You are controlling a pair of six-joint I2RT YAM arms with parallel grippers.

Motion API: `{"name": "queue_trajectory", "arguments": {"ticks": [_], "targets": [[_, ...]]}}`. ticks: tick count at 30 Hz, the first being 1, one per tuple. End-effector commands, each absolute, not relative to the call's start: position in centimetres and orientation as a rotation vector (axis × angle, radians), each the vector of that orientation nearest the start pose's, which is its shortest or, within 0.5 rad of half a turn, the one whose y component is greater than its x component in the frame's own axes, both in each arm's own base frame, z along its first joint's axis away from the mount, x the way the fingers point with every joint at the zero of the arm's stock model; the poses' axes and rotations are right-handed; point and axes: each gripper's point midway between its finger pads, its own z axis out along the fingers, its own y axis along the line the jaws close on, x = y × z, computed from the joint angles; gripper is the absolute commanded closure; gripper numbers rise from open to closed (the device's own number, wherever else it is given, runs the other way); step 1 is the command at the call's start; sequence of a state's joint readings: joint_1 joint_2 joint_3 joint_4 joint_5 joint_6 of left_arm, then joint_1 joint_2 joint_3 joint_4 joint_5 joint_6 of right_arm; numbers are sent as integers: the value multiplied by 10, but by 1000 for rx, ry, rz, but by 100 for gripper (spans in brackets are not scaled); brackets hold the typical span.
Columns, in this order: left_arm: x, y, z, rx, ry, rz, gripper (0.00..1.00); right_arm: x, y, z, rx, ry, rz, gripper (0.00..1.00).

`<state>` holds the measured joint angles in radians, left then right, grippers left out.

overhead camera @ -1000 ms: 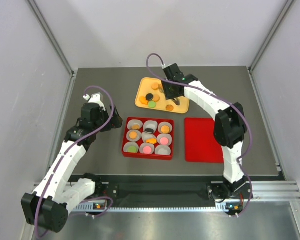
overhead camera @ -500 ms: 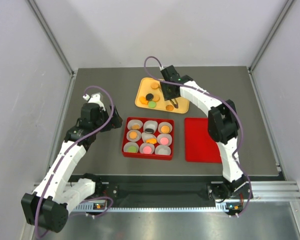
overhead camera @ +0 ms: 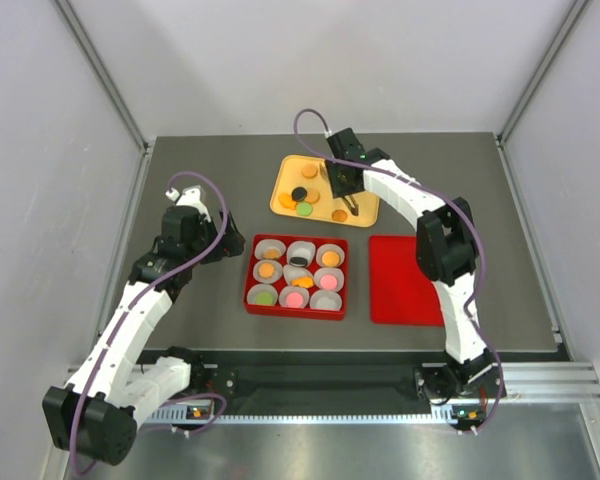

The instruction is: Pack the cookies

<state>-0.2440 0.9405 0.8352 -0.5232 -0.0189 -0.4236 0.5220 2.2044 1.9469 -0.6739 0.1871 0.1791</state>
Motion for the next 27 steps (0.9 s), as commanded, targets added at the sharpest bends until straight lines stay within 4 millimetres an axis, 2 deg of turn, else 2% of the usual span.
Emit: {"name": "queue_trajectory", "arguments": {"ticks": [1,4,11,25,27], "targets": [[291,-85,192,-203,2159,-363,3,501,255,126,-299,2382,138,63],[291,-85,192,-206,2158,-363,3,500,254,135,-292,2370,153,65],[291,-86,192,-202,2160,-369,4,497,246,174,-257,2311,163,65],[290,-85,194,-203,2152,-370,4,476,232,211,-234,2264,170,65],[290,-85,194,-203,2150,-371,4,471,230,212,-238,2271,172,65]]}}
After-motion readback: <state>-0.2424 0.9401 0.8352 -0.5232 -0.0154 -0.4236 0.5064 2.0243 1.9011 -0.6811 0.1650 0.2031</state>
